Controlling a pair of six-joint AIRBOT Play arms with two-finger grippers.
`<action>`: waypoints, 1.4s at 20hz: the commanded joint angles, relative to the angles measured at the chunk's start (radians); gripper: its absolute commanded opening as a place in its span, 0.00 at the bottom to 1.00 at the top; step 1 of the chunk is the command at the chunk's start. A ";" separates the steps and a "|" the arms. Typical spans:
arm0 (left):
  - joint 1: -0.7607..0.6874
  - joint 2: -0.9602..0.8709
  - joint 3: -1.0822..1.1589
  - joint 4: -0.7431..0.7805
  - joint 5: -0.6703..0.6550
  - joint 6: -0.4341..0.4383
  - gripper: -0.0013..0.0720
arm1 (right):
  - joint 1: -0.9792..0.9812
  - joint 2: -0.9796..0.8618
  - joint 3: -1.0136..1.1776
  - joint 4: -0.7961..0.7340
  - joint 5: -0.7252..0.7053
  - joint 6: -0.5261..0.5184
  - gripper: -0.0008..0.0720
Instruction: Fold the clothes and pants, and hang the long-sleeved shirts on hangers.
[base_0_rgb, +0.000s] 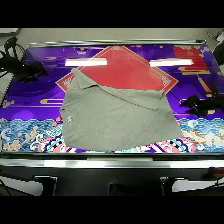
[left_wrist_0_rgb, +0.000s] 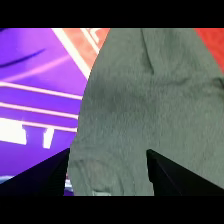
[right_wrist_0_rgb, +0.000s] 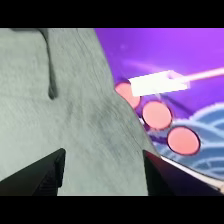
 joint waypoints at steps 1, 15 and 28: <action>0.005 0.037 -0.027 -0.001 -0.107 -0.008 0.76 | -0.113 0.105 -0.229 0.005 0.000 -0.098 0.75; -0.002 0.017 -0.030 -0.001 -0.103 0.011 0.76 | -0.155 0.174 -0.447 -0.176 -0.141 -0.101 0.72; -0.002 0.017 -0.030 -0.001 -0.108 0.011 0.75 | -0.031 0.167 -0.544 -0.119 -0.225 -0.105 0.07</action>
